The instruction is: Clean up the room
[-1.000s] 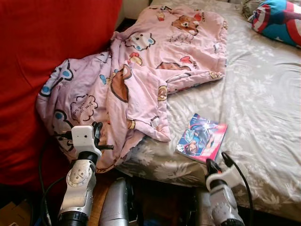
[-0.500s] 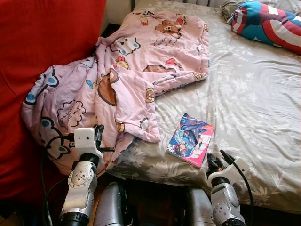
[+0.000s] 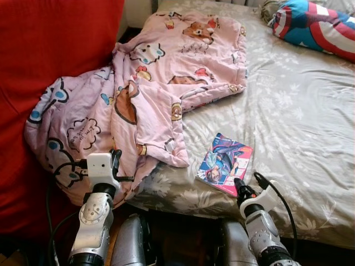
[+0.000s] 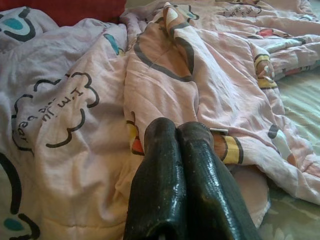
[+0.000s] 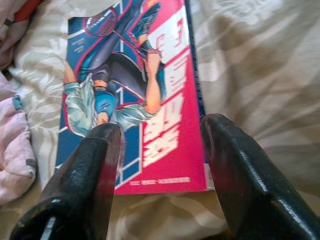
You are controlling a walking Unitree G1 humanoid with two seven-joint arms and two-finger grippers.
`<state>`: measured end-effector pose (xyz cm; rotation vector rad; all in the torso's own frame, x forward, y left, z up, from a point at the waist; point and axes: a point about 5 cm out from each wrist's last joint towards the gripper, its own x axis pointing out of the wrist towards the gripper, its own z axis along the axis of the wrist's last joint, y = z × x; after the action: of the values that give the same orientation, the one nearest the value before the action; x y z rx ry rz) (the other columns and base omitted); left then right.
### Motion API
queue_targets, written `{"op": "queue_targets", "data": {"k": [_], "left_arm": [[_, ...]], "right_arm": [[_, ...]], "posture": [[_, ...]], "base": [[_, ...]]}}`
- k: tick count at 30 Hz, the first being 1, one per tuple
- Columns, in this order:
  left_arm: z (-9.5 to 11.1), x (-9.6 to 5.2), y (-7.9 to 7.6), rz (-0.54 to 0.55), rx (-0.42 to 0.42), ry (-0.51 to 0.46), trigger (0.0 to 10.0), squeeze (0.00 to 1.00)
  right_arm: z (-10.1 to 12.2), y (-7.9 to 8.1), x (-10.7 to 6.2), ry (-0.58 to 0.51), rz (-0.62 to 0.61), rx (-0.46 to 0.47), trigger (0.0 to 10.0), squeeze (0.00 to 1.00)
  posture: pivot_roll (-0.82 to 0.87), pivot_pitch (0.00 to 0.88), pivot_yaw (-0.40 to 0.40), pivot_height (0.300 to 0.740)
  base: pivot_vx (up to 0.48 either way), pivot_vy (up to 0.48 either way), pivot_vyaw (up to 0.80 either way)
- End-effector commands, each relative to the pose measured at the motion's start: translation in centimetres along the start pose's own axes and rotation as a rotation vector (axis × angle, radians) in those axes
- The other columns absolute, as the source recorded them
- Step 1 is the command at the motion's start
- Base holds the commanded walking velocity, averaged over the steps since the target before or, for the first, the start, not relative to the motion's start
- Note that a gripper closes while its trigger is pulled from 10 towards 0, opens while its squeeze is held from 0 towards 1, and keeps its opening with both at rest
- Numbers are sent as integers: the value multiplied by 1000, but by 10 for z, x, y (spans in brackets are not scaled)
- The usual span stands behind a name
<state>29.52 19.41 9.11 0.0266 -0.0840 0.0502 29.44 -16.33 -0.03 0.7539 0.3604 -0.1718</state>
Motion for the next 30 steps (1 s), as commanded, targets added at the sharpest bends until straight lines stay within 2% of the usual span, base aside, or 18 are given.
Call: {"op": "queue_targets", "data": {"k": [1,4,12,30], "left_arm": [[0,-4,3,4,16,-1,10000,0],[0,-6,5,3,22,2,10000,0],[1,-11,7,2,32,8,10000,0],[2,-24,14,-9,63,33,10000,0]], "right_arm": [[-2,-2,0,18,-5,11,10000,0],[1,4,4,17,8,22,10000,0],[2,6,6,29,0,54,10000,0],[1,-7,3,21,-73,106,10000,0]], "posture": [[-19,211,-14,605],[-10,220,-11,605],[15,244,-2,605],[51,295,25,605]], "base": [[0,0,0],[0,0,0],[0,0,0],[0,0,0]]}}
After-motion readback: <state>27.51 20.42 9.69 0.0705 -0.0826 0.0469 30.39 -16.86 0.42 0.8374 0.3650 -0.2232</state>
